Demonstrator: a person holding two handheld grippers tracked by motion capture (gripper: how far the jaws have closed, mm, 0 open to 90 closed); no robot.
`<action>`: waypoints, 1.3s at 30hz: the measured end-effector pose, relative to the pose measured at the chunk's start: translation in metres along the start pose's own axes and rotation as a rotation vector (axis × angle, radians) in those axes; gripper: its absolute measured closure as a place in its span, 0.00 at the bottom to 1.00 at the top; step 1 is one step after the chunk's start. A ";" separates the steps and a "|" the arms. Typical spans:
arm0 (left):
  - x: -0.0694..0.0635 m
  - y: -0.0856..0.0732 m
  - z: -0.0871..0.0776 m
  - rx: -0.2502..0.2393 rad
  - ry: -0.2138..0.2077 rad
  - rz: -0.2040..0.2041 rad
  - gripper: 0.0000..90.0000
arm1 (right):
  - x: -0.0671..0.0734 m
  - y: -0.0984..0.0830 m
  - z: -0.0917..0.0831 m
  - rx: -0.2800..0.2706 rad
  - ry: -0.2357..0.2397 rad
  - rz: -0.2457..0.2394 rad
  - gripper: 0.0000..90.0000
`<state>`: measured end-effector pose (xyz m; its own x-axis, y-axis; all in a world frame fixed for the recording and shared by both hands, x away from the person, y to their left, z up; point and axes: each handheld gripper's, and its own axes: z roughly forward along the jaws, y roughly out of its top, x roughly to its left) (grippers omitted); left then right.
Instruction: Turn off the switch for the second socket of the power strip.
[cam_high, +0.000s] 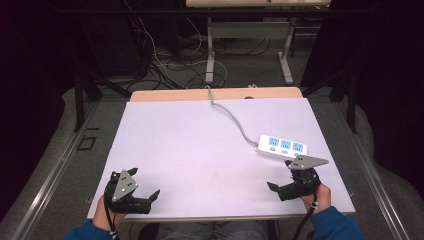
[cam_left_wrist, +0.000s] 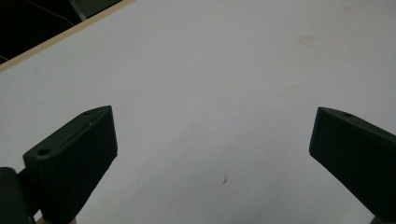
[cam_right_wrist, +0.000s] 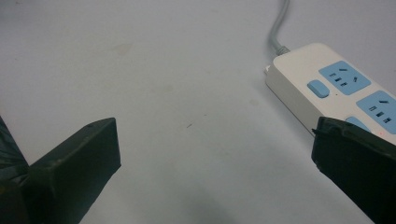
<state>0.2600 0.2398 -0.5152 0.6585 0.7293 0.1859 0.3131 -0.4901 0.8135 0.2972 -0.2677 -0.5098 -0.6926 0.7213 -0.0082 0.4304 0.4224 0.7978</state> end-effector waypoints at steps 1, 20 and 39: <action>0.000 0.000 0.000 0.001 0.000 0.002 0.01 | -0.001 0.000 0.000 0.004 0.003 0.005 0.01; 0.000 0.000 0.000 0.003 0.003 0.000 0.01 | -0.015 0.006 0.009 0.013 -0.022 0.022 0.01; 0.000 0.000 -0.001 0.007 0.004 0.010 0.01 | -0.033 0.016 0.016 0.005 -0.060 0.035 0.02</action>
<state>0.2593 0.2399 -0.5150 0.6591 0.7259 0.1965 0.3109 -0.5010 0.8077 0.3360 -0.2756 -0.5068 -0.6413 0.7671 -0.0162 0.4567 0.3986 0.7953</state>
